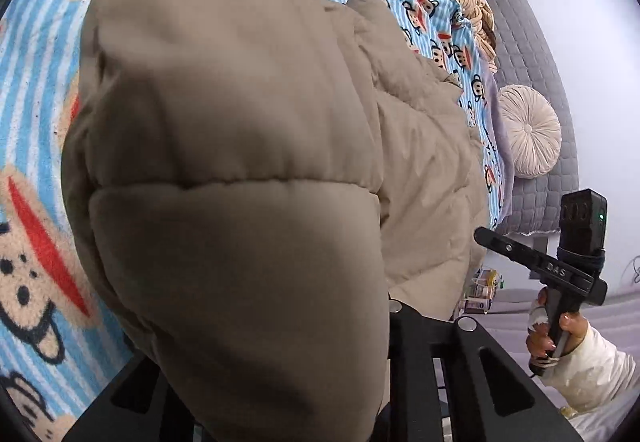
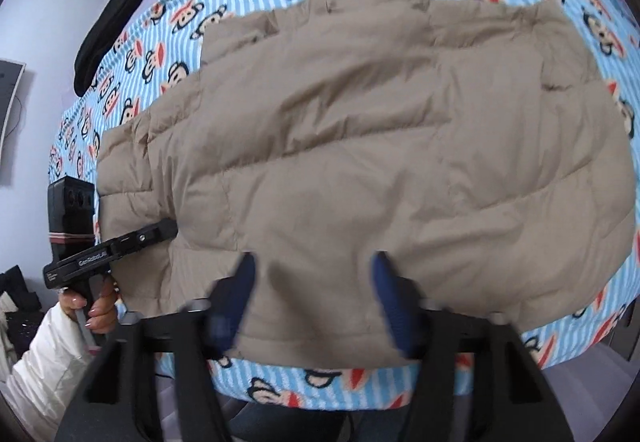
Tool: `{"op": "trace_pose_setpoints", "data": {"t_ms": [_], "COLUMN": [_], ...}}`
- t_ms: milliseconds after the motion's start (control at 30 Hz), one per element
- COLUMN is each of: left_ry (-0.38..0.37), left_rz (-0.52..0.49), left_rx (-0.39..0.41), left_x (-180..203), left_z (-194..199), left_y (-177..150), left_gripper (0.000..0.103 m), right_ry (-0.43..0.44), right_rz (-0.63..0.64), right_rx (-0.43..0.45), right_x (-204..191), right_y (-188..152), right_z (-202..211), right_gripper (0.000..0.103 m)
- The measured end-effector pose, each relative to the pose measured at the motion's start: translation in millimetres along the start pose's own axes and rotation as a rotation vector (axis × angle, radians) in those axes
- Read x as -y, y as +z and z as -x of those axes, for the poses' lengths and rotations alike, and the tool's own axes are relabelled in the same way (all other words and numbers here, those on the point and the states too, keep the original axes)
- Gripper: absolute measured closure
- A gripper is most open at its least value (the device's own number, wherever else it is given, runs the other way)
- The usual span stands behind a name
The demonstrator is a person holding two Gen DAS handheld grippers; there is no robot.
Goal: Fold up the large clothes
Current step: 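Grasp the folded jacket bundle with both grippers and lift it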
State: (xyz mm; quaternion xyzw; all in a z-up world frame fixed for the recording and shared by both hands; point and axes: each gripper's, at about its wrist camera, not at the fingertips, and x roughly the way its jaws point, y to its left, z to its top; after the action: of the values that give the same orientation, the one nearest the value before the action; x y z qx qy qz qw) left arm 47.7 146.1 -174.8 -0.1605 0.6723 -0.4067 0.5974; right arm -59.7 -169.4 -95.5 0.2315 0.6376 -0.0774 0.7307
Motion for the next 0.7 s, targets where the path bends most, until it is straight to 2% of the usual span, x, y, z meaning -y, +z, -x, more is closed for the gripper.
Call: {"op": "trace_pose_setpoints", "data": {"t_ms": [33,167,267,467,667,700], "left_ry": [0.0,0.002,0.038,0.076,0.175,0.191], "left_rz": [-0.003,-0.007,0.002,-0.012,-0.111,-0.147], "left_rx": [0.011,0.049,0.088,0.122,0.069,0.052], "left_x": [7,42,81,172,259,272], "left_z": [5,25,35,22,-27,-36], "left_y": [-2,-9,-16,-17,2,5], "left_gripper": [0.079,0.079,0.079,0.079,0.078,0.075], "right_ry": [-0.02,-0.016,0.001,0.077,0.226,0.251], "right_rz": [0.003,0.029,0.037,-0.005,-0.071,-0.078], "right_rx": [0.022,0.111,0.141,0.1,0.048,0.041], "right_x": [2,8,15,25,52,56], "right_y": [5,27,53,84,94,95], "right_z": [1,-10,-31,-76,-100,-101], "right_gripper": [0.087,0.087,0.087,0.088,0.093,0.093]}}
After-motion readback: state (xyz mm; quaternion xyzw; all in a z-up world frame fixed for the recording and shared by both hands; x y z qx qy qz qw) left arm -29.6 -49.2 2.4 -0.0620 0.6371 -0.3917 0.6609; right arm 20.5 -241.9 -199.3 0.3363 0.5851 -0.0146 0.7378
